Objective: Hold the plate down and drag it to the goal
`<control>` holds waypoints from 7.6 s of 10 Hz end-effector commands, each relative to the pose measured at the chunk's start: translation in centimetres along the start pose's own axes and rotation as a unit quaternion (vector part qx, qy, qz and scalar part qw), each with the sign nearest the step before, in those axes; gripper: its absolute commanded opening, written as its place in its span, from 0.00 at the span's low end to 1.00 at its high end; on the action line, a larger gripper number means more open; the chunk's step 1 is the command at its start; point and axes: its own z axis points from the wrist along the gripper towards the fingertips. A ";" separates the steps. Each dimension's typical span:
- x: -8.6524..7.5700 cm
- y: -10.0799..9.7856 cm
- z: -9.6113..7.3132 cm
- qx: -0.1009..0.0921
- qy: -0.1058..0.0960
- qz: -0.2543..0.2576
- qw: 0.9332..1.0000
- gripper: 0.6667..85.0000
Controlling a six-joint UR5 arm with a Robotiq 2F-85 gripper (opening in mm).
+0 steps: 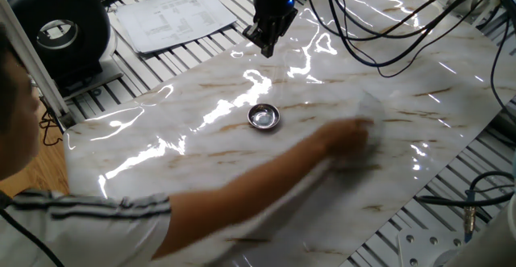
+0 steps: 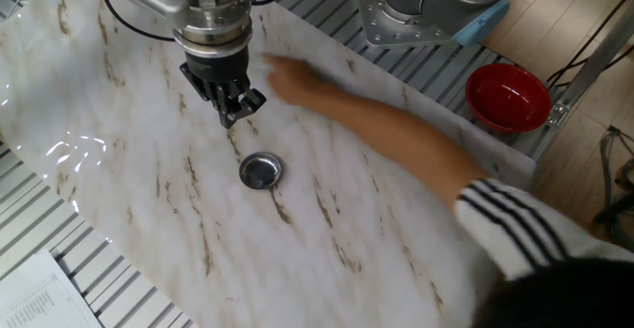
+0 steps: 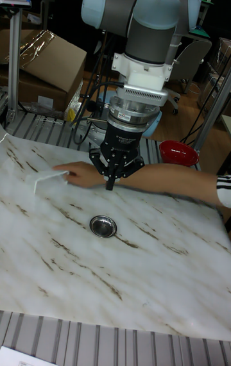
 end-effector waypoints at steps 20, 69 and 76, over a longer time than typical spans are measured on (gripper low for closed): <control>-0.7 2.6 1.5 -0.028 -0.003 -0.009 1.000 0.01; 6.4 -5.5 16.1 -0.026 -0.038 -0.094 0.995 0.01; 7.6 -10.7 15.4 -0.010 -0.055 -0.139 0.989 0.01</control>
